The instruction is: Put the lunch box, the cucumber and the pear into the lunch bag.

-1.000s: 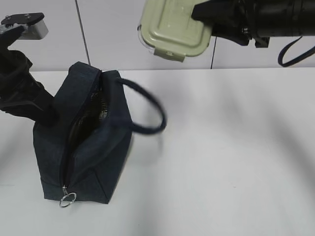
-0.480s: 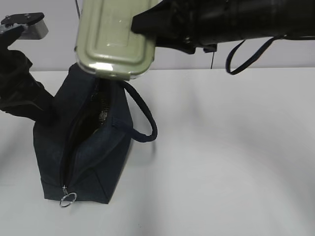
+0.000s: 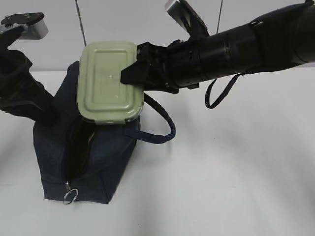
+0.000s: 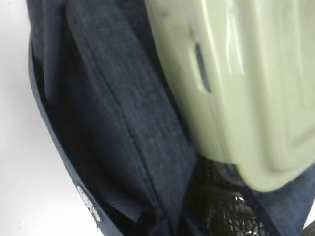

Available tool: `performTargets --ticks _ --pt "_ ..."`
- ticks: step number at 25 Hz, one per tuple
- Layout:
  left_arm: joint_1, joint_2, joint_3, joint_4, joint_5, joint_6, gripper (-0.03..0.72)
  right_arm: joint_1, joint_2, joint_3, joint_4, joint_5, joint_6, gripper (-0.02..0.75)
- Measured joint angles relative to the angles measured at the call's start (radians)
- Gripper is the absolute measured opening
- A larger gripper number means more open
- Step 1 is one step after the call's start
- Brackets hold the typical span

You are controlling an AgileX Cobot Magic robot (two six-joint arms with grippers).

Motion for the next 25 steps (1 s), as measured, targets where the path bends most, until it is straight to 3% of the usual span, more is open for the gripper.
performTargets --ticks 4,14,21,25 --pt "0.0 0.0 0.0 -0.005 -0.003 0.0 0.021 0.0 0.0 0.0 -0.199 -0.011 0.093 0.296" --pt "0.0 0.0 0.0 -0.025 -0.008 0.0 0.021 0.045 0.0 -0.005 -0.486 -0.01 0.234 0.296" --pt "0.0 0.0 0.0 -0.027 -0.008 0.0 0.021 0.09 0.0 -0.032 -0.599 -0.008 0.283 0.296" --pt "0.0 0.0 0.0 -0.027 -0.008 0.0 0.021 0.092 0.0 -0.094 -0.749 0.019 0.409 0.296"
